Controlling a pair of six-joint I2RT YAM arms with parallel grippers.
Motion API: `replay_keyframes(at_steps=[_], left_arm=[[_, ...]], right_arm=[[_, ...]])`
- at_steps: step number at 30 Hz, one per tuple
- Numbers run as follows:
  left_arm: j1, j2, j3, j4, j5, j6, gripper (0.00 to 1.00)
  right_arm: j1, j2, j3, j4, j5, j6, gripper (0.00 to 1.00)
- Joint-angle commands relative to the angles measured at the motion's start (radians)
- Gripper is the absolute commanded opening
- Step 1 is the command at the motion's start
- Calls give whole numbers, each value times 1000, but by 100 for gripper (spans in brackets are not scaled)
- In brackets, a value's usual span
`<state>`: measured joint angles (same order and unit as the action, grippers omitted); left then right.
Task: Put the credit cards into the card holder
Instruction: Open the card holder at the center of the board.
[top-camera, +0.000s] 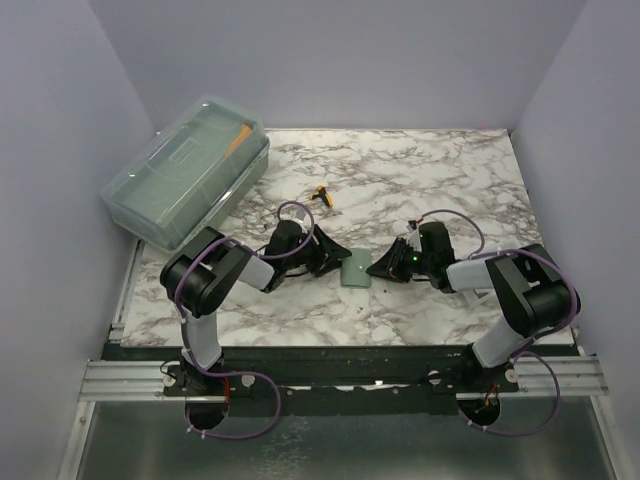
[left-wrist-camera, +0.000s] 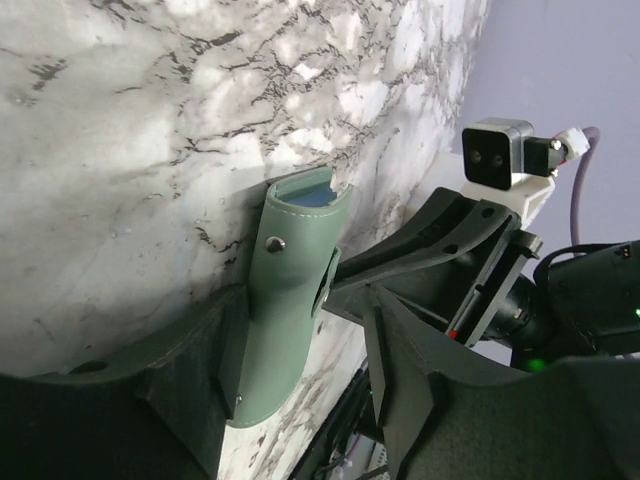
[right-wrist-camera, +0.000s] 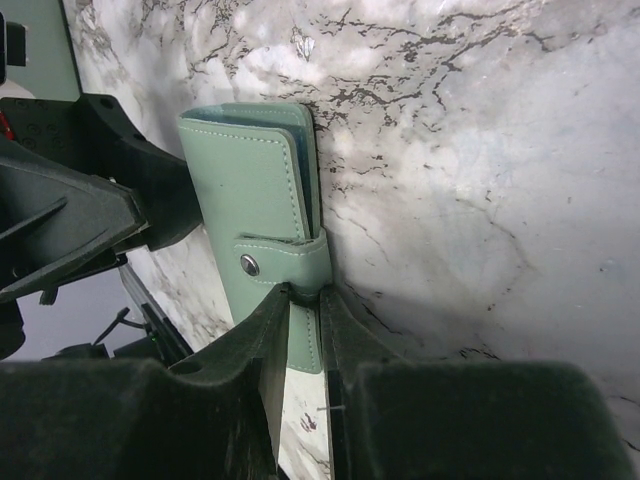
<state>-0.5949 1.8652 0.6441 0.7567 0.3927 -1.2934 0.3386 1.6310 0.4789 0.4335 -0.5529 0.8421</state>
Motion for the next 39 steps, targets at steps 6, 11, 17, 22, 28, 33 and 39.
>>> replay_keyframes(at_steps=[6, 11, 17, 22, 28, 33, 39], left_arm=[[-53, -27, 26, 109, 163, -40, 39], [-67, 8, 30, 81, 168, -12, 36], [-69, 28, 82, -119, 126, 74, 29], [-71, -25, 141, -367, 19, 195, 11], [-71, -70, 181, -469, -24, 276, 4], [-82, -92, 196, -479, -24, 293, 0], [-95, -122, 207, -490, -32, 289, 0]], right_arm=[[13, 12, -36, 14, -19, 20, 21], [13, 1, -22, -16, -11, 8, 21], [13, -21, -16, -56, 10, -7, 21], [57, -91, 73, -314, 209, -105, 31], [206, -114, 266, -674, 519, -153, 64], [273, -66, 390, -799, 664, -140, 67], [335, 3, 478, -892, 785, -127, 66]])
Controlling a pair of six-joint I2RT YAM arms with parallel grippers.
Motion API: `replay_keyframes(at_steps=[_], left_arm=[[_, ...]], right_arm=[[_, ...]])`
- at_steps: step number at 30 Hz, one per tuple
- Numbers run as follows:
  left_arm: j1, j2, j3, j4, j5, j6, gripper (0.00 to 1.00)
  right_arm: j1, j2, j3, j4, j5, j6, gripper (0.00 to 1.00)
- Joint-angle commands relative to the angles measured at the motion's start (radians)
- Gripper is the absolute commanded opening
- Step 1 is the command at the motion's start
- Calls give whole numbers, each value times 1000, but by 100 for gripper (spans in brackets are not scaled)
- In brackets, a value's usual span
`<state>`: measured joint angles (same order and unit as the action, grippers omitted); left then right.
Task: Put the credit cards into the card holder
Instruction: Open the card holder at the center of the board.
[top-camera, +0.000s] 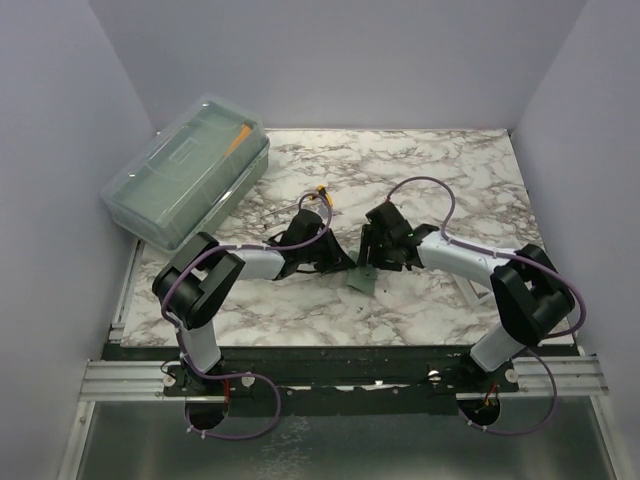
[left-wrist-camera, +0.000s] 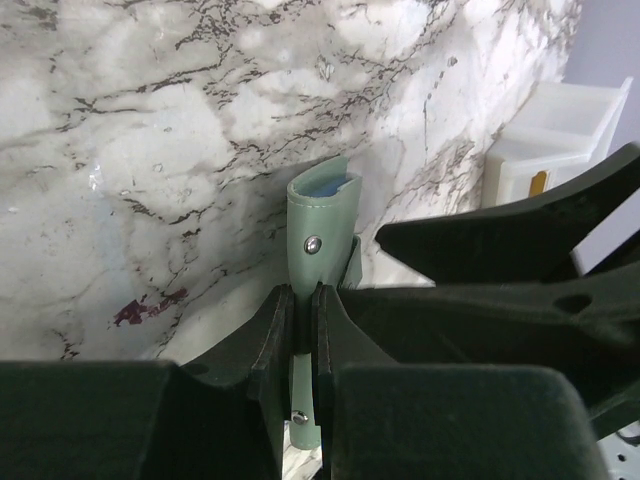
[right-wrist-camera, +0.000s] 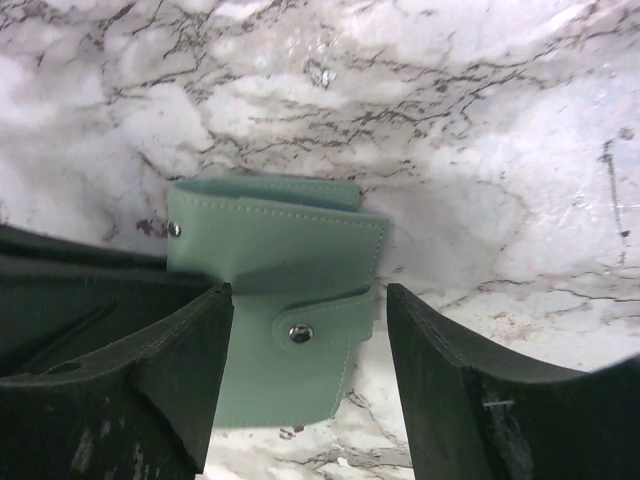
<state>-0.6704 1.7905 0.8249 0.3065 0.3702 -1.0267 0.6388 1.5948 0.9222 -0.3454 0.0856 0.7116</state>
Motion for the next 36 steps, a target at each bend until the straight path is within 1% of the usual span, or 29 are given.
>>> replay_keyframes(at_steps=[1, 4, 7, 13, 18, 23, 25, 32, 36], left_arm=[[-21, -54, 26, -43, -16, 21, 0], [-26, -64, 29, -55, -36, 23, 0], [-26, -63, 27, -56, -46, 20, 0], [-26, -74, 35, -71, -76, 30, 0], [-25, -81, 53, -97, -98, 41, 0], [-25, -84, 66, -116, -111, 40, 0], [-25, -89, 69, -124, -121, 42, 0], [-26, -115, 87, -174, -165, 62, 0], [-26, -145, 85, -189, -198, 82, 0]], right_arm=[[43, 44, 35, -117, 154, 10, 64], [74, 49, 43, -144, 178, 35, 62], [101, 29, 39, -140, 171, 43, 62], [116, -4, -11, -151, 166, 88, 60], [119, -60, -68, -133, 165, 107, 54], [120, -61, -79, -139, 172, 102, 46], [120, -61, -84, -138, 176, 107, 45], [119, -85, -110, -172, 251, 148, 40], [119, -96, -118, -218, 325, 200, 38]])
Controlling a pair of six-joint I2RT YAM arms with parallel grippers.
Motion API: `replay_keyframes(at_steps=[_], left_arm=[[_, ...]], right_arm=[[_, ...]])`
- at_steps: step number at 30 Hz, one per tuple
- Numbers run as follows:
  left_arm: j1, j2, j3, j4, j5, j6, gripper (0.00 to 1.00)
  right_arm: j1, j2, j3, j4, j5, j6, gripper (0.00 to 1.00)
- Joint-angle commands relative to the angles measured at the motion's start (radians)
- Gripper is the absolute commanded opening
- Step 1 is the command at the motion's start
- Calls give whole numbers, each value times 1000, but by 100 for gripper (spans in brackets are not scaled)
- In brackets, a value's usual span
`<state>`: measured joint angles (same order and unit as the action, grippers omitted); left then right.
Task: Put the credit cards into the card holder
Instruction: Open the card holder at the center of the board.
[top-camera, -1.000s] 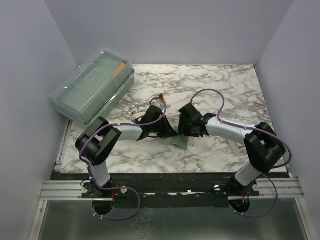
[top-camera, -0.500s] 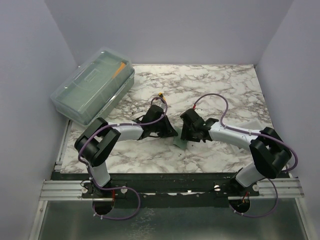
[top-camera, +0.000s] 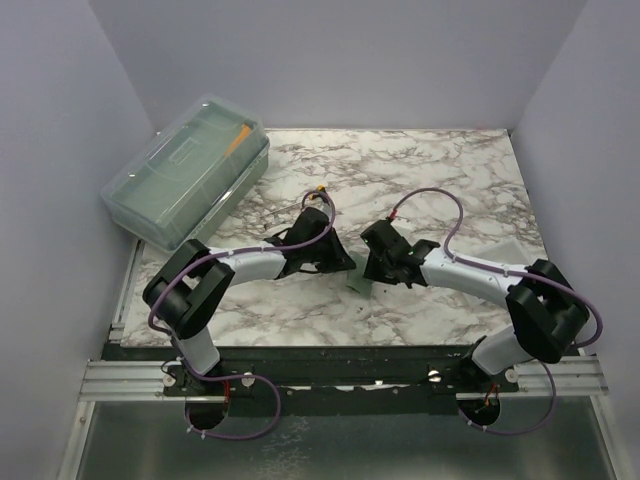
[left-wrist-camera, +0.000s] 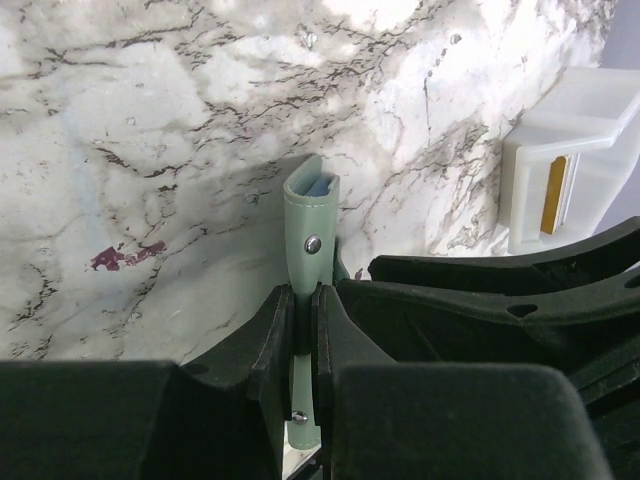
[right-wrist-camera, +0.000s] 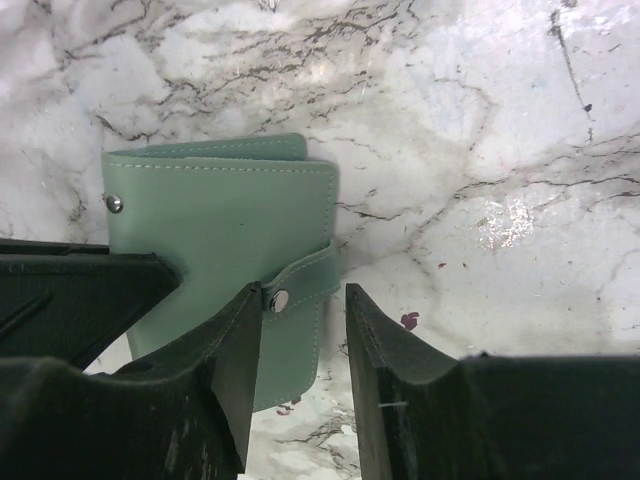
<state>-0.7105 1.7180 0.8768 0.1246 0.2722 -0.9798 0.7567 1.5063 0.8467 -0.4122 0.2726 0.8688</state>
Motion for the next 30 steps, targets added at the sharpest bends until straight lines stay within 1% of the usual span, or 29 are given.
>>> replay_keyframes(at_steps=[1, 3, 8, 13, 15, 17, 20, 22, 27, 30], left_arm=[[15, -77, 34, -9, -102, 39, 0], [16, -78, 37, -19, -102, 46, 0], [16, -70, 47, -49, -98, 57, 0], [16, -55, 56, -59, -68, 64, 0], [16, -54, 57, -59, -59, 68, 0], [16, -56, 59, -59, -48, 73, 0], [16, -57, 66, -59, -34, 86, 0], [16, -59, 65, -59, -32, 89, 0], [16, -58, 61, -59, -17, 86, 0], [16, -59, 57, -59, -13, 86, 0]], right_arm=[[1, -10, -45, -152, 147, 48, 38], [0, -11, -53, -144, 167, 50, 38], [-4, -6, -60, -136, 177, 34, 32], [-4, -69, -78, -26, 85, -61, 32], [-4, -107, -75, -17, 66, -72, 33], [-7, -133, -70, 14, 30, -106, 37], [-26, -159, -72, 77, -41, -141, 50], [-47, -158, -68, 106, -75, -149, 54], [-72, -67, -23, 143, -121, -178, 55], [-91, 1, -4, 145, -126, -176, 49]])
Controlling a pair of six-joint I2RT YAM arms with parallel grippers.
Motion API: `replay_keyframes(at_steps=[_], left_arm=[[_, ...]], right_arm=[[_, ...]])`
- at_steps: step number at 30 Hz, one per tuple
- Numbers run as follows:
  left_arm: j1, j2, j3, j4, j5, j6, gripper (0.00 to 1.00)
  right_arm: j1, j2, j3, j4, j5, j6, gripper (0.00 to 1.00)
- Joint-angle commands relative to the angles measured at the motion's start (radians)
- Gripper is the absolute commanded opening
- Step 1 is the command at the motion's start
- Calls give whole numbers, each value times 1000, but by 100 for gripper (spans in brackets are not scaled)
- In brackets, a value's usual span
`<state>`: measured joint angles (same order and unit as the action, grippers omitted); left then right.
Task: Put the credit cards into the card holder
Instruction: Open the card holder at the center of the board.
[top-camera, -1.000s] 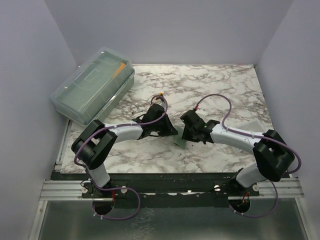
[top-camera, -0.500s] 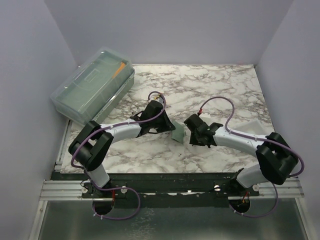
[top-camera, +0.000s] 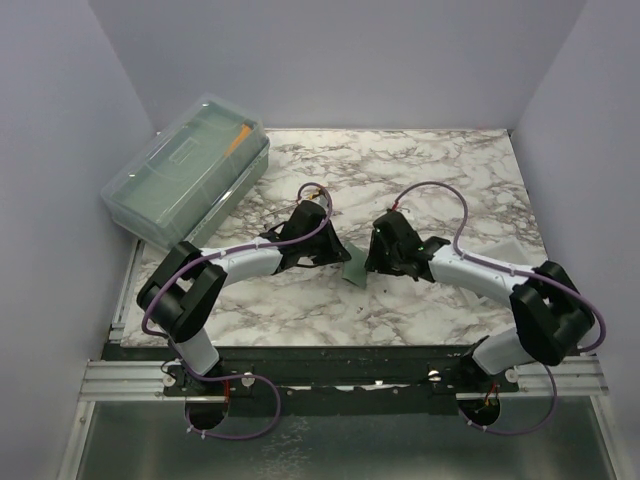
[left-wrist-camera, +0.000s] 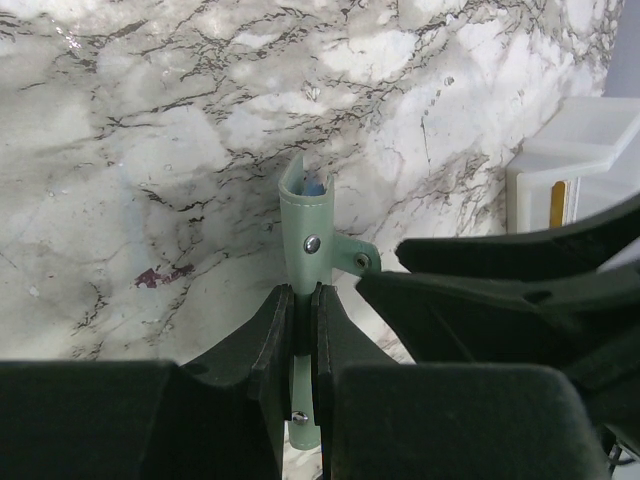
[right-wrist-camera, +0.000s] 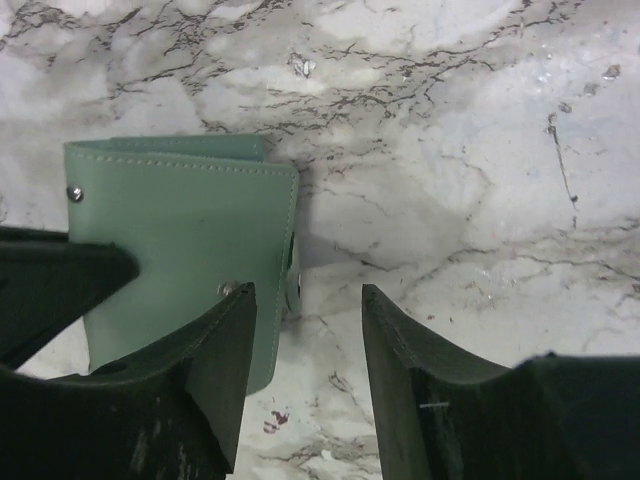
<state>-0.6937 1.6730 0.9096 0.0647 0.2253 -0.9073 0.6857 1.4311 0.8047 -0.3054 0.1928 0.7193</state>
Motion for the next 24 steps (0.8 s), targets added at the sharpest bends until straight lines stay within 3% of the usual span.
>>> replay_keyframes(at_steps=[1, 3, 6, 9, 10, 12, 16, 20, 24], left_arm=[[-1, -18, 21, 0, 34, 14, 0], [-1, -23, 15, 2, 33, 14, 0], [-1, -28, 5, 4, 37, 20, 0], [0, -22, 3, -5, 38, 27, 0], [0, -17, 12, -32, 33, 30, 0], [-1, -8, 27, -93, 4, 44, 10], [0, -49, -7, -147, -74, 67, 42], [0, -140, -22, -233, -101, 128, 65], [2, -224, -39, -294, -80, 178, 82]], right_arm=[[-22, 89, 39, 44, -46, -27, 47], [-23, 111, 39, 48, -32, -23, 37], [-22, 138, 47, 46, 3, -26, 30], [-23, 152, 64, 40, -6, -54, 4], [-22, 148, 67, 30, -9, -56, 1], [-22, 123, 61, 24, -28, -59, 0], [-22, 55, 48, 34, -122, -55, 0], [-22, 24, 69, 43, -224, -17, 0], [-22, -26, 28, 128, -306, 19, 0]])
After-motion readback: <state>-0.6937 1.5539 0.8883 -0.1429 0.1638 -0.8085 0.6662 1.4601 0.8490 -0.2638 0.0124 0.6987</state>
